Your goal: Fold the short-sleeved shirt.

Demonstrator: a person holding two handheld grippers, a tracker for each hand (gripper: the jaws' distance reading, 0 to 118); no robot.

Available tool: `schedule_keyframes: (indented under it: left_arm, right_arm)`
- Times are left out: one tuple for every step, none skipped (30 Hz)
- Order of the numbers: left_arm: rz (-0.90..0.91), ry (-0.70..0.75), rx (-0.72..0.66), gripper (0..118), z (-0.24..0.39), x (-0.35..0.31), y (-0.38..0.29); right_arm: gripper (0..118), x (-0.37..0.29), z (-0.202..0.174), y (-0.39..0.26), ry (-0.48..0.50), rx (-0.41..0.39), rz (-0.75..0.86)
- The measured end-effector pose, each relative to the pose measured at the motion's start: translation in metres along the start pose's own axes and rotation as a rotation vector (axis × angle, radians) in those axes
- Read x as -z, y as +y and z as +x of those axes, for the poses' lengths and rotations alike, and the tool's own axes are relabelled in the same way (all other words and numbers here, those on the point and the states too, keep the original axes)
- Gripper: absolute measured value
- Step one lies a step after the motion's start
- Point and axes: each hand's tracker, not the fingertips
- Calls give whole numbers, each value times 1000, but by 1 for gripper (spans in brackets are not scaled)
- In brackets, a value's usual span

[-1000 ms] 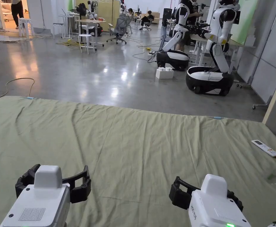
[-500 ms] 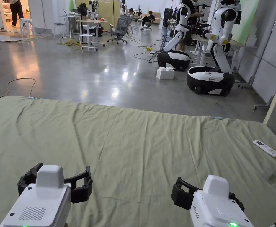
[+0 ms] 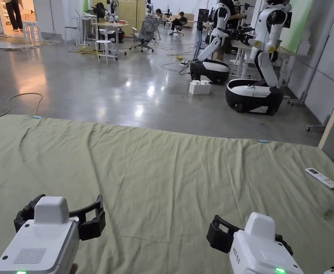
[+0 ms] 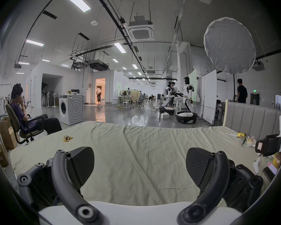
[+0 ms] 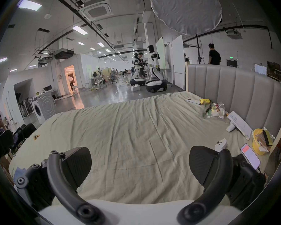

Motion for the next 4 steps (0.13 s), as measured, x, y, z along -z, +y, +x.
schedule_keyframes:
  left_arm:
    - [0, 3, -1, 113, -1, 1, -1]
    - [-1, 4, -1, 113, -1, 2, -1]
    - [0, 4, 0, 113, -1, 2, -1]
    - [1, 3, 2, 113, -1, 2, -1]
  right_arm:
    - [118, 1, 1, -1, 22, -10, 11]
    - [118, 2, 1, -3, 47, -36, 19]
    - [118, 2, 2, -5, 61, -57, 31]
    - [118, 2, 2, -7, 69, -60, 40]
